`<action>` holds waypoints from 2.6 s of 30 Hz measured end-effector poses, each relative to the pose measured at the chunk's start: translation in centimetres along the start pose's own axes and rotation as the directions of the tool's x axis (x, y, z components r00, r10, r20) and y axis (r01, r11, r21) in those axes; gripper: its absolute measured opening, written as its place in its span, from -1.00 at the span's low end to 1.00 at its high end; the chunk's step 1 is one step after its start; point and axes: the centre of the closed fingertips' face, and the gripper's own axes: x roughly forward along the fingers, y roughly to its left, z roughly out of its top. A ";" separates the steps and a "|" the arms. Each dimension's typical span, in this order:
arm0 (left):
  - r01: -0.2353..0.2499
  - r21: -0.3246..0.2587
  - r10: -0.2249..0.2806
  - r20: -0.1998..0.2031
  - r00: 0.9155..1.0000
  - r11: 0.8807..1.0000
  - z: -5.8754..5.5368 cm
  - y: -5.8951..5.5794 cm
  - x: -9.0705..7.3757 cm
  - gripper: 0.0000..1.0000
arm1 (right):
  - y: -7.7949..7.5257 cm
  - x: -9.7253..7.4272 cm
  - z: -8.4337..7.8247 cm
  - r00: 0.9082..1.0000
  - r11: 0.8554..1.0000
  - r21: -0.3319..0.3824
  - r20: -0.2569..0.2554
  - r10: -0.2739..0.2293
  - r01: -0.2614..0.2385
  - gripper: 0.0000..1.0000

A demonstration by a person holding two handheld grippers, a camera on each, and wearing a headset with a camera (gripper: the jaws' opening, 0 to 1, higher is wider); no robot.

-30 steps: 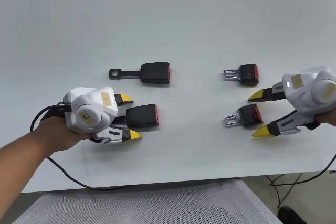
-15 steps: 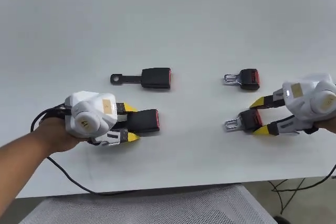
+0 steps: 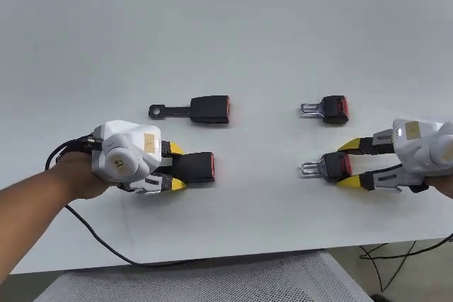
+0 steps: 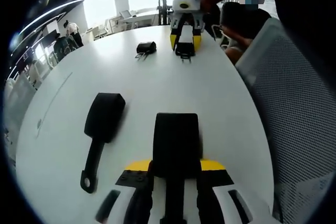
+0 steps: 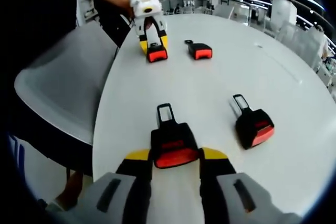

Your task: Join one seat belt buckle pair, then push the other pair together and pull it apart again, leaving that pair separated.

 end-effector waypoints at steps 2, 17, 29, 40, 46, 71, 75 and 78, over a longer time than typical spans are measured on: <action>0.001 0.000 -0.001 -0.002 1.000 1.000 0.1 0.0 -0.1 -0.34 | 0.1 0.1 0.2 1.000 1.000 0.001 0.012 -0.003 0.003 -0.32; 0.010 0.003 -0.010 -0.022 1.000 1.000 0.4 0.1 -0.4 -0.34 | 0.6 3.4 3.9 0.997 1.000 0.017 0.074 0.008 -0.010 -0.32; 0.013 0.006 -0.012 -0.030 0.999 1.000 0.3 0.3 -0.5 -0.34 | 1.2 8.0 8.6 0.988 0.999 0.039 0.153 -0.016 0.010 -0.33; 0.018 0.010 -0.017 -0.039 0.999 1.000 0.1 0.3 -0.5 -0.35 | 2.4 10.6 11.4 0.984 0.998 0.055 0.180 -0.005 -0.005 -0.33; 0.020 0.014 -0.020 -0.043 0.999 1.000 -0.1 0.4 -0.4 -0.35 | 2.5 11.1 11.7 0.985 0.999 0.031 0.170 0.010 -0.015 -0.33; 0.037 0.041 -0.034 -0.068 0.997 0.998 0.0 0.3 0.0 -0.36 | 3.3 12.4 12.9 0.993 0.998 0.065 0.114 -0.009 0.002 -0.35; 0.037 0.040 -0.034 -0.063 0.997 0.999 0.0 0.3 0.0 -0.36 | 3.3 12.5 12.9 0.994 0.998 0.065 0.112 -0.009 0.002 -0.35; 0.038 0.038 -0.036 -0.058 0.998 0.999 0.0 0.3 0.0 -0.36 | 3.3 12.5 12.9 0.993 0.998 0.061 0.114 -0.008 0.001 -0.35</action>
